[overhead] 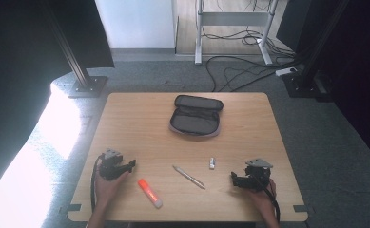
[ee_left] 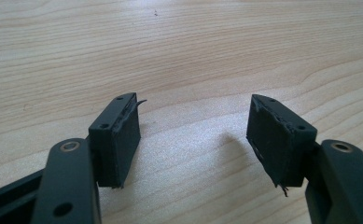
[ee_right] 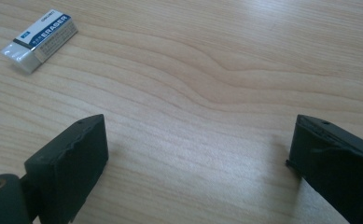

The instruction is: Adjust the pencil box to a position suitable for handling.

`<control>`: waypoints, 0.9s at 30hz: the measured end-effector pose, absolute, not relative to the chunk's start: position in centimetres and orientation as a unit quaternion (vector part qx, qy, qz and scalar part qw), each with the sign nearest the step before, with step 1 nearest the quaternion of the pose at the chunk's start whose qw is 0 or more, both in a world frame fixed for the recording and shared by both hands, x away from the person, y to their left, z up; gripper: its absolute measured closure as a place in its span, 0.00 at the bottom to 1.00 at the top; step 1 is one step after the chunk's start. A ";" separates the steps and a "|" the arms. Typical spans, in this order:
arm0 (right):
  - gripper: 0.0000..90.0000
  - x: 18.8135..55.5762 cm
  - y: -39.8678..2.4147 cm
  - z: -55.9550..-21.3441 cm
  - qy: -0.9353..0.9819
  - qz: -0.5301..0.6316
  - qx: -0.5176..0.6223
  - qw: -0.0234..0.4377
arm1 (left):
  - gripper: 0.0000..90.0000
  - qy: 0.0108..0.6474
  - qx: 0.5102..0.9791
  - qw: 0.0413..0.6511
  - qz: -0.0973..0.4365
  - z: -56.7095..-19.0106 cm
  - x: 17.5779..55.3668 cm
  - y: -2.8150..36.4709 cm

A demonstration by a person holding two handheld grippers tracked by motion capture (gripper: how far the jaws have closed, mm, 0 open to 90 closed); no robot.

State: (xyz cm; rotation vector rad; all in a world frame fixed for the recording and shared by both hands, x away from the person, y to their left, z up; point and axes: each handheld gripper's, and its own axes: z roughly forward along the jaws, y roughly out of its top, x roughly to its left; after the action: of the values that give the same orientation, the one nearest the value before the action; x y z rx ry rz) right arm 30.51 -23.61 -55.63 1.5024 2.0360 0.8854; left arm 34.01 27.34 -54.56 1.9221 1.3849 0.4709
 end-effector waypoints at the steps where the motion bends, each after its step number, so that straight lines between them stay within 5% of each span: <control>1: 0.04 30.5 -23.7 -55.6 0.739 0.322 0.545 0.228 | 0.39 0.536 0.744 0.355 0.182 -54.6 34.0 27.3; 27: 0.09 30.6 -23.9 -55.6 0.732 0.322 0.552 0.236 | 0.38 0.534 0.746 0.355 0.182 -54.6 34.6 27.3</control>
State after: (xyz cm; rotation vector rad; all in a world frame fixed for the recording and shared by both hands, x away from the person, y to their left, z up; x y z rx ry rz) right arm 30.59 -23.92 -55.60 1.5150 2.0067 0.8839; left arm 34.62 27.26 -54.57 1.9282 1.3789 0.4706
